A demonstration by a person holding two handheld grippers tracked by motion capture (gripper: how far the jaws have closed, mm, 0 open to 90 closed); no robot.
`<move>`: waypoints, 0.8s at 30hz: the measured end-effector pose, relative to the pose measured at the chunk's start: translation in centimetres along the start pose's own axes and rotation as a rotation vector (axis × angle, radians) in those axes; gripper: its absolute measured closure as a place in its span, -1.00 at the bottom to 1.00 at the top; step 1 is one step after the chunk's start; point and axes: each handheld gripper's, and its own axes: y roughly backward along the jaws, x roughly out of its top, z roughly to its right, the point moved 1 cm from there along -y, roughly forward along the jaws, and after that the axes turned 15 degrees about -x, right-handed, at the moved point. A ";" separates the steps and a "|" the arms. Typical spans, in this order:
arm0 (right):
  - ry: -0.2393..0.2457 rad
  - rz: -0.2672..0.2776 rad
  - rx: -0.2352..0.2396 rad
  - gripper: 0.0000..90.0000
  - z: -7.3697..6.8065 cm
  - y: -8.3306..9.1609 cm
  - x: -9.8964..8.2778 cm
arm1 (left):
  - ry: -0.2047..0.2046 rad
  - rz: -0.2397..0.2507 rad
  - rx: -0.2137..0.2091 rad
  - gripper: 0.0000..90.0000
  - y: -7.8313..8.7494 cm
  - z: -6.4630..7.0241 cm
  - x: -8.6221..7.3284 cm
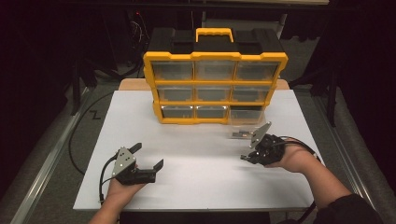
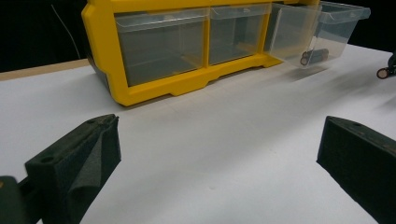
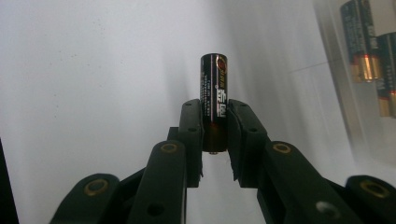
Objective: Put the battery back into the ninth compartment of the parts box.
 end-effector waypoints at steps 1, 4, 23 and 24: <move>0.000 -0.001 -0.002 0.75 0.1 0.1 0.0 | -0.001 0.000 0.000 -1.00 0.0 0.0 0.0; -0.002 0.001 -0.008 0.75 0.3 0.4 0.1 | 0.000 -0.001 0.001 -1.00 0.0 0.0 0.0; 0.015 -0.010 -0.016 0.75 1.8 2.2 1.1 | 0.001 0.008 -0.004 -1.00 0.1 0.0 0.0; 0.020 -0.009 -0.019 0.75 1.9 2.3 1.2 | 0.002 0.008 -0.005 -1.00 0.1 0.0 0.0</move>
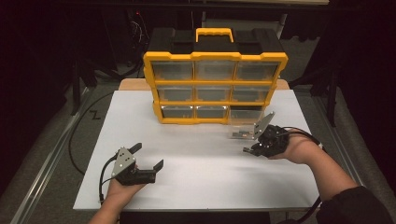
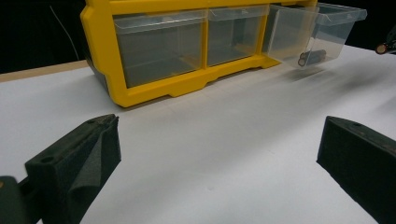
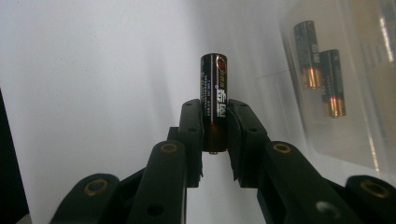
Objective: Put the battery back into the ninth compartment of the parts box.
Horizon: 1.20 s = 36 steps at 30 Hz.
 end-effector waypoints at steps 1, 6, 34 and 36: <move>0.002 0.002 -0.001 0.75 0.1 0.1 0.1 | 0.000 0.000 -0.001 -1.00 0.0 0.0 0.0; 0.014 0.003 -0.005 0.75 0.3 0.5 0.4 | 0.000 0.000 -0.003 -1.00 0.0 0.0 0.0; 0.033 -0.001 -0.028 0.75 2.0 2.7 1.6 | -0.004 -0.007 -0.011 -1.00 0.1 0.0 0.0; 0.036 -0.002 -0.029 0.75 2.2 2.8 1.7 | 0.000 -0.003 -0.010 -1.00 0.0 0.1 0.0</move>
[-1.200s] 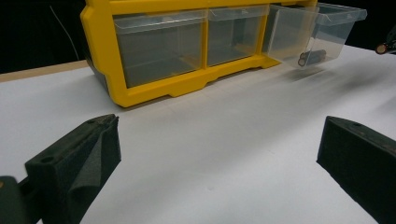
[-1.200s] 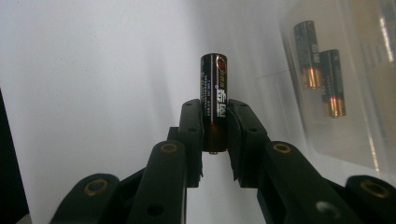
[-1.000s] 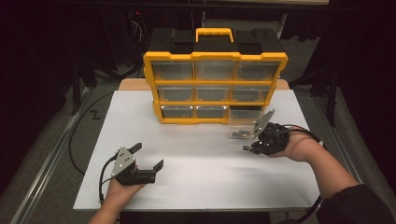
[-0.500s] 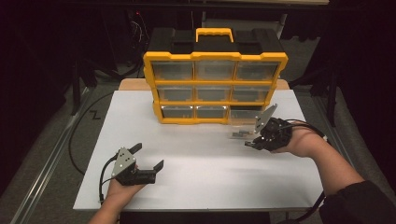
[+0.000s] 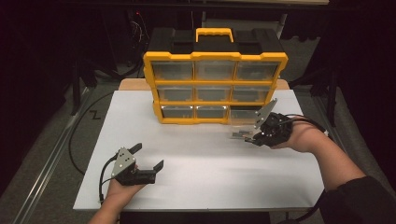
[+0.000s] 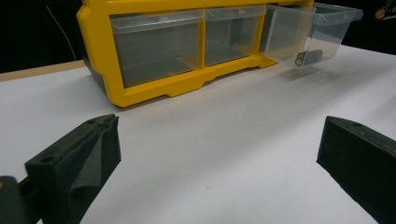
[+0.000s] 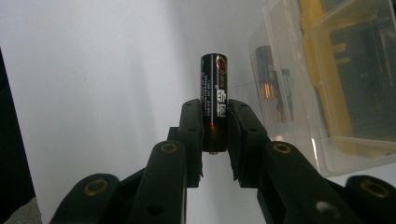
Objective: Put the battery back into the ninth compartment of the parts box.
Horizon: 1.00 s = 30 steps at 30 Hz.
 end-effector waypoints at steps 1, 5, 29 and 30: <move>-0.003 0.001 0.003 0.75 0.1 0.0 0.1 | -0.002 -0.001 -0.001 -1.00 0.0 0.0 0.0; 0.001 -0.007 -0.001 0.75 0.4 0.1 0.3 | -0.004 -0.001 -0.001 -1.00 0.0 0.0 0.0; 0.016 -0.032 -0.061 0.74 3.3 0.9 3.1 | -0.003 0.006 -0.006 -1.00 0.1 0.0 0.1; 0.014 -0.030 -0.063 0.74 3.4 0.9 3.2 | -0.003 0.006 -0.006 -1.00 0.1 0.0 0.1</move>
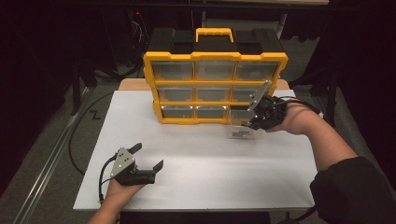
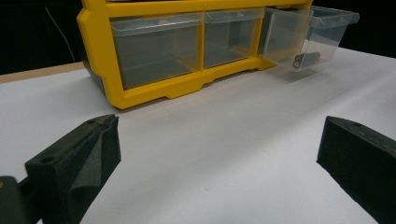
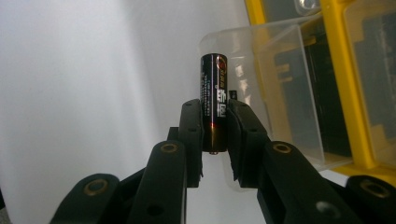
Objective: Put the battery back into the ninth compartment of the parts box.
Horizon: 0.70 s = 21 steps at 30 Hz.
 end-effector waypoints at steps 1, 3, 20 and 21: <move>-0.001 -0.004 -0.003 0.74 0.1 -0.1 0.1 | -0.002 -0.003 -0.001 -1.00 0.0 0.0 0.0; 0.000 -0.003 -0.007 0.74 0.3 -0.3 0.3 | -0.001 0.001 -0.001 -1.00 0.0 0.0 0.0; -0.033 -0.049 -0.029 0.74 2.1 -2.8 0.6 | 0.001 0.005 -0.004 -1.00 0.0 0.0 0.0; -0.033 -0.053 -0.031 0.74 2.1 -2.9 0.6 | -0.001 0.003 -0.004 -1.00 0.0 0.0 0.0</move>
